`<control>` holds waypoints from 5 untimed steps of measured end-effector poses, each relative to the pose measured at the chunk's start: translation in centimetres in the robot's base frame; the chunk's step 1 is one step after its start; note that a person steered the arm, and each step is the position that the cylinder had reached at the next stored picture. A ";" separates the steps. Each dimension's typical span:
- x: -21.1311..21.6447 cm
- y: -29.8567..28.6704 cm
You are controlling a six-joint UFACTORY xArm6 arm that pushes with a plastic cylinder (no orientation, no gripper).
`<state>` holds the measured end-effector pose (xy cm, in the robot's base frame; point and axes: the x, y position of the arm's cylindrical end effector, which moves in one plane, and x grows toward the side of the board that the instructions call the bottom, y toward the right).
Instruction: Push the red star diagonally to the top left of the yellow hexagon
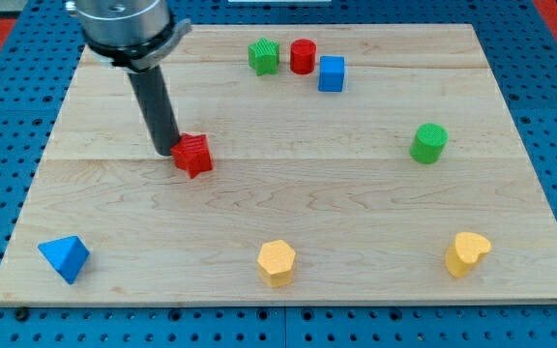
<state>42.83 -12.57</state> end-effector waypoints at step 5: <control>6.4 -3.2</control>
<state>49.23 -15.78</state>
